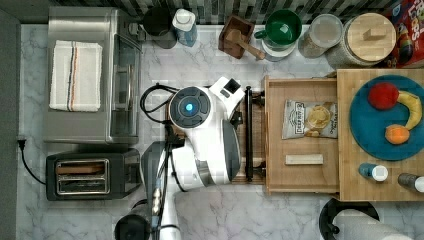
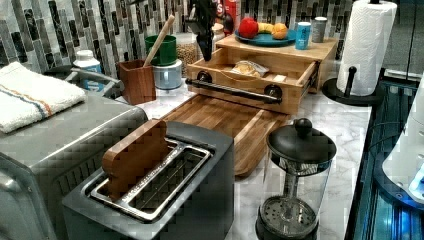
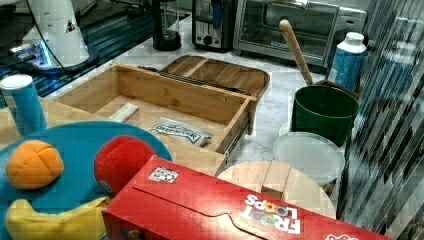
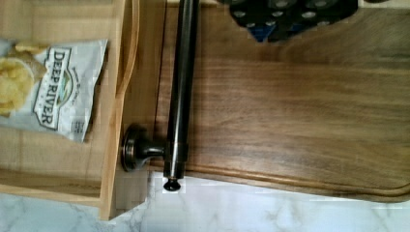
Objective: Close the drawer.
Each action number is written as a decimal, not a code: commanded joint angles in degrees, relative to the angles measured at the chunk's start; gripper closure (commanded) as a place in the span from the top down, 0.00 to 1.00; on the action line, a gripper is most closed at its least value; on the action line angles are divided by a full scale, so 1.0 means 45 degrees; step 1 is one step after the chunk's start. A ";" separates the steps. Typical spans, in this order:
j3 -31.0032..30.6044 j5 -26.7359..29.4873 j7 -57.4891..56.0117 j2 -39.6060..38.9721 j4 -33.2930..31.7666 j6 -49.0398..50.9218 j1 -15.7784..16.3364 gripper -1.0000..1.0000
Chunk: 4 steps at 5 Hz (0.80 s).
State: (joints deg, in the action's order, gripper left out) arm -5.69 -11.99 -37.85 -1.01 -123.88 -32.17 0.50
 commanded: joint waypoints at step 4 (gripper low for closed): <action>0.0496 -0.1205 -0.0630 -0.1782 -0.1398 -0.2898 -0.0629 0.00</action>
State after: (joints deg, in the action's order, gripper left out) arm -4.33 -15.29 -37.91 -11.44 -132.16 -45.97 -1.28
